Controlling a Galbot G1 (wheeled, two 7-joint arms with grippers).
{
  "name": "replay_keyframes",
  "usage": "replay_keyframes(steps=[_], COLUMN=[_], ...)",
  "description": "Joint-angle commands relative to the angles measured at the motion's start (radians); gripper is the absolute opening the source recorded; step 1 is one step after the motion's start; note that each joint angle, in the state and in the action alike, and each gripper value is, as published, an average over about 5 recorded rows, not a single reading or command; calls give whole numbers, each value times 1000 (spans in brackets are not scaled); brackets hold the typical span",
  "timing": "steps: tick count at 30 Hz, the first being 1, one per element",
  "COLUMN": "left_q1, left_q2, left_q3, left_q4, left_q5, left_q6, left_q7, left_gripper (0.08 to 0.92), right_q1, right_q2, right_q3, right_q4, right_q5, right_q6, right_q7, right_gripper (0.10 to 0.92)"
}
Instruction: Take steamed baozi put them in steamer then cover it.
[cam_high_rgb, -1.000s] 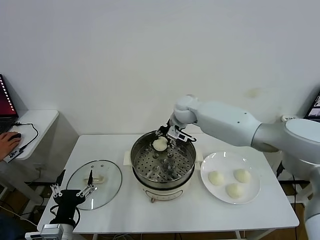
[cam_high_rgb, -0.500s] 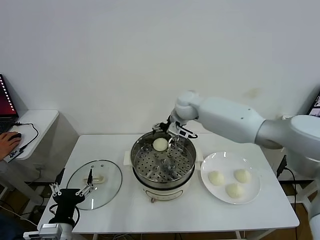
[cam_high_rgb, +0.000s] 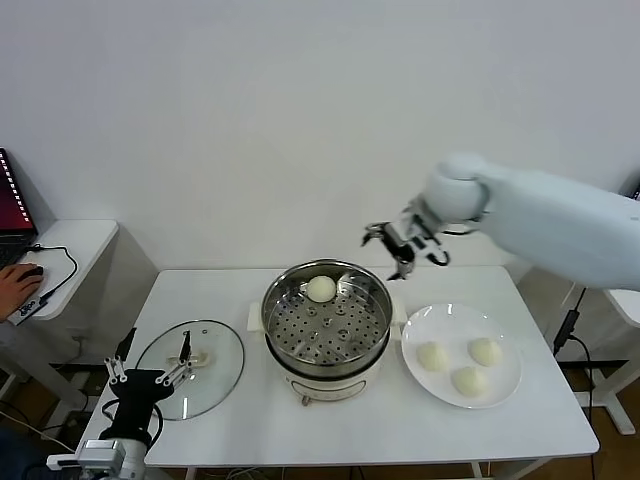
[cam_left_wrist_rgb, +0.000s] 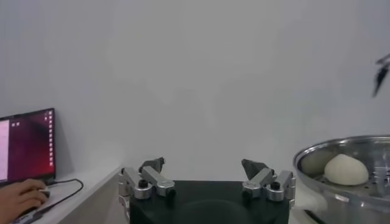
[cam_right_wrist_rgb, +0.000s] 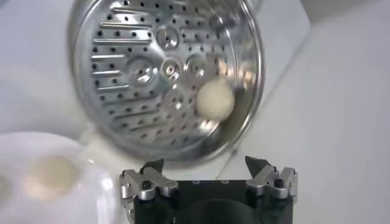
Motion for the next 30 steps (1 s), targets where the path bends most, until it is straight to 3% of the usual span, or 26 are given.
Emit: replay_keyframes(steps=[1, 11, 30], left_q1=[-3, -14, -1], left_q2=[21, 34, 25], left_q3=[0, -5, -35], left_q4=[10, 17, 18], left_q5=[-9, -17, -17], left_q6=[0, 6, 4], left_q7=[1, 2, 6], left_gripper=[823, 823, 823], right_q1=[-114, -588, -642], right_q2=[-282, -325, -59], right_q3=[93, 332, 299], right_q4=[149, 121, -104], right_q5=[47, -157, -220], right_q6=[-177, -138, -161], right_q7=[-26, -6, 89], right_gripper=[823, 823, 823])
